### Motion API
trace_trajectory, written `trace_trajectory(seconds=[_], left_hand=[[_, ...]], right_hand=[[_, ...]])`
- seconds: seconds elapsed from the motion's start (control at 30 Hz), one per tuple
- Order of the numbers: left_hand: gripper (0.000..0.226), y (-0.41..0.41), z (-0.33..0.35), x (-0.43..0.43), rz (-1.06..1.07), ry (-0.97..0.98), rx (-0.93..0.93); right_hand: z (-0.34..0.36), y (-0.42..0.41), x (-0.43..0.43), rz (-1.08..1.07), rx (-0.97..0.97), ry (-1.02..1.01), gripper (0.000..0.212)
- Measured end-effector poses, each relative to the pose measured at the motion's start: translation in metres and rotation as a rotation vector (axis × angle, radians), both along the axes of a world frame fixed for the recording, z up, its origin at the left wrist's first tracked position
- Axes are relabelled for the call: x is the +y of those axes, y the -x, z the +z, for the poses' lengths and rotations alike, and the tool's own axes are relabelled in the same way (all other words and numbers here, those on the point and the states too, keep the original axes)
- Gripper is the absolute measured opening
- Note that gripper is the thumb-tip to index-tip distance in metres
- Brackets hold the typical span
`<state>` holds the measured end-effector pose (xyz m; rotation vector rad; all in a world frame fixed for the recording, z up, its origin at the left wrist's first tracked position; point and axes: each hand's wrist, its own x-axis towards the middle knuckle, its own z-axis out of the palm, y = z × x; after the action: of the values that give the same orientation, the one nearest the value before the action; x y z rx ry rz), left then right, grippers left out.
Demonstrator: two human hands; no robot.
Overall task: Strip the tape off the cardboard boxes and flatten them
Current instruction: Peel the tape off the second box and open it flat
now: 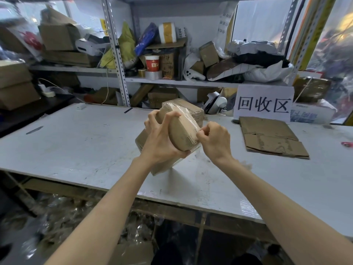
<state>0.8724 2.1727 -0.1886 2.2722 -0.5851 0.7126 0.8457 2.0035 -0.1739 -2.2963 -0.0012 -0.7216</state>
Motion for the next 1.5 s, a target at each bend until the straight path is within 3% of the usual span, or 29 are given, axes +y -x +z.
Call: trace_trajectory(seconds=[0.07, 0.17, 0.2, 0.3, 0.5, 0.87, 0.97, 1.07, 1.1, 1.23, 1.37, 1.5], left_hand=[[0.096, 0.0, 0.001, 0.001, -0.007, 0.006, 0.009], [0.097, -0.001, -0.001, 0.013, -0.014, 0.048, 0.036], [0.097, -0.001, -0.003, 0.017, -0.016, 0.061, 0.042], [0.098, 0.0, -0.004, 0.022, -0.021, 0.073, 0.044], [0.096, 0.0, -0.003, 0.023, -0.003, 0.075, 0.056], [0.095, -0.002, 0.002, 0.036, -0.096, 0.069, 0.094], [0.099, -0.001, 0.002, 0.038, -0.093, 0.088, 0.116], [0.102, 0.0, 0.004, 0.041, -0.13, 0.093, 0.141], [0.102, 0.001, 0.004, 0.041, -0.146, 0.085, 0.136], [0.099, 0.006, 0.003, 0.035, -0.189, 0.055, 0.101], [0.096, 0.006, 0.003, 0.035, -0.184, 0.047, 0.091], [0.096, 0.006, 0.002, 0.037, -0.173, 0.048, 0.098]], right_hand=[[0.001, -0.002, -0.005, 0.027, 0.044, -0.129, 0.007], [0.01, -0.003, -0.024, 0.168, 0.154, -0.536, 0.031], [0.012, -0.004, -0.031, 0.188, 0.196, -0.537, 0.034], [0.008, -0.001, -0.03, 0.266, 0.301, -0.29, 0.033], [-0.001, 0.005, 0.003, 0.15, 0.0, -0.064, 0.01], [0.0, 0.004, -0.007, 0.41, -0.01, 0.129, 0.021], [0.001, 0.005, -0.011, 0.4, -0.038, 0.006, 0.017], [0.015, 0.004, -0.016, 0.322, -0.023, -0.51, 0.023], [0.02, 0.001, -0.019, 0.278, 0.0, -0.568, 0.027], [0.022, -0.006, -0.016, 0.224, 0.267, -0.173, 0.042], [0.018, -0.007, -0.014, 0.264, 0.265, -0.181, 0.022], [0.02, -0.005, -0.019, 0.29, 0.274, -0.169, 0.018]])
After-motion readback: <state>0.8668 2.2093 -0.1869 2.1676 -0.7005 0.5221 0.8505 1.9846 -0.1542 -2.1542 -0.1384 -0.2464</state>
